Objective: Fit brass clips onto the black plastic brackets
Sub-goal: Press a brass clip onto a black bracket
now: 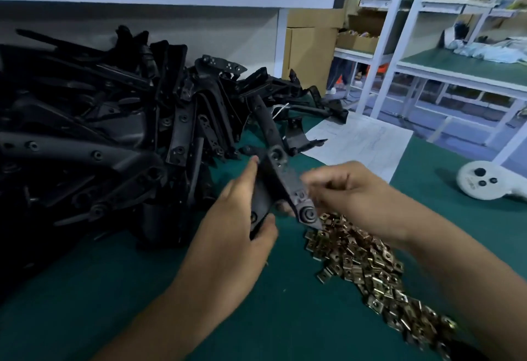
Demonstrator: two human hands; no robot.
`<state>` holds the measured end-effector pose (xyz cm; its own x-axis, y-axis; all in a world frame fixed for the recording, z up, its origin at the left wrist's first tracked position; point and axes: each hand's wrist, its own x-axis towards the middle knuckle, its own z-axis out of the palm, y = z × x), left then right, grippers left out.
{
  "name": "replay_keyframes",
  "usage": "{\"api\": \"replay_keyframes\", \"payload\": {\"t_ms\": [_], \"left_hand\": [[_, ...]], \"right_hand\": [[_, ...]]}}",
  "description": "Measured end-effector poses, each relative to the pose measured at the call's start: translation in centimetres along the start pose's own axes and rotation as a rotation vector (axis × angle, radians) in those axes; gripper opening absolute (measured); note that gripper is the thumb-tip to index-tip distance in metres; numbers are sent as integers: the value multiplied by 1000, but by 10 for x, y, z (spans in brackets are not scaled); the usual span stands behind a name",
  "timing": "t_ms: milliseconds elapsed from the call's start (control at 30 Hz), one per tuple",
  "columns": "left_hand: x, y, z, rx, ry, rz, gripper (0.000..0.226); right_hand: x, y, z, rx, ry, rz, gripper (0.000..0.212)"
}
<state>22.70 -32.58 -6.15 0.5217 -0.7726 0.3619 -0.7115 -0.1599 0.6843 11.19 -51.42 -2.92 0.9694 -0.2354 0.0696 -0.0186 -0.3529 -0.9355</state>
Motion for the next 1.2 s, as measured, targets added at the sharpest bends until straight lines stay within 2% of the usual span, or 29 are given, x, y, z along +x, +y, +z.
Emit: {"api": "replay_keyframes", "payload": {"t_ms": [33,67,100,200,267,367,467,533,633,700,833,900,967,1033,1200], "left_hand": [[2,-2,-6,28,-27,-71,85],[-2,-7,-10,111,-43,-68,83],[-2,-6,-5,204,-57,7,80],[-1,-3,4,444,-86,80,74],[0,-7,-2,567,-135,70,77],[-7,-6,5,700,-126,94,85],[-7,-14,4,648,-107,55,88],[-8,-19,6,588,-30,57,81],[-9,-22,9,575,-21,70,74],[-8,-21,9,553,0,63,72],[-9,-24,10,534,60,56,68],[-10,-24,9,513,80,47,65],[-11,-23,8,497,98,33,64],[-12,-24,8,494,114,7,64],[-12,-24,6,479,130,-49,66]], "right_hand": [[0,4,-13,-125,127,-7,25],[0,8,-26,-292,252,9,20],[-1,13,-36,-461,322,47,14],[0,27,-53,-770,287,244,9],[0,30,-55,-751,242,280,14],[1,28,-51,-691,193,253,8],[5,29,-45,-780,232,266,12],[6,29,-43,-805,235,294,14],[3,29,-39,-803,245,293,18],[3,27,-34,-684,296,200,19],[6,18,-15,-182,366,-20,18],[6,13,-1,89,357,-68,15],[7,12,12,336,336,-58,23],[9,11,22,444,343,-38,24],[10,6,26,483,422,44,14]]}}
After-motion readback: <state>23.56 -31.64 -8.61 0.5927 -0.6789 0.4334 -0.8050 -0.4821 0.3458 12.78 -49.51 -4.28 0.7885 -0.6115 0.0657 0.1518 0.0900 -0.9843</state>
